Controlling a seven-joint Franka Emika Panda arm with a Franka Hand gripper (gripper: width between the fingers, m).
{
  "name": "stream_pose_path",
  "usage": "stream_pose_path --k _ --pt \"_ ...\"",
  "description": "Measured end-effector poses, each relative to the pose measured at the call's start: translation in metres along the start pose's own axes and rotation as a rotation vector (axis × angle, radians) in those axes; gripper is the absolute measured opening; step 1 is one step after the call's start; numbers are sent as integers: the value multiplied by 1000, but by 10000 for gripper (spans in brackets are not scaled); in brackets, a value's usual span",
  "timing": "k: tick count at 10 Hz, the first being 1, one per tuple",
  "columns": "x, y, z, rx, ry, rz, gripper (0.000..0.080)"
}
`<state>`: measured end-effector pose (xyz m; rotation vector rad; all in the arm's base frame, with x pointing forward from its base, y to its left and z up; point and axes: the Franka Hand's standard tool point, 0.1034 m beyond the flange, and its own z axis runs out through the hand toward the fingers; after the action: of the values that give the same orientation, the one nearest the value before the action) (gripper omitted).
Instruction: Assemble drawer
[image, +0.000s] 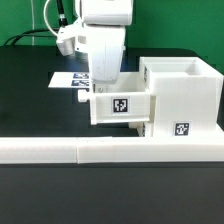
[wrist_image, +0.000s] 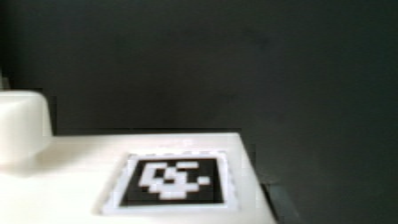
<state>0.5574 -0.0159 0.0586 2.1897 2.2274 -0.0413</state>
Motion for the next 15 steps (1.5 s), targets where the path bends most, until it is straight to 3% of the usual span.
stream_pose_path --k 5,15 --pt "9 -5 5 6 5 1 44" --pt "9 -5 5 7 4 -8 44"
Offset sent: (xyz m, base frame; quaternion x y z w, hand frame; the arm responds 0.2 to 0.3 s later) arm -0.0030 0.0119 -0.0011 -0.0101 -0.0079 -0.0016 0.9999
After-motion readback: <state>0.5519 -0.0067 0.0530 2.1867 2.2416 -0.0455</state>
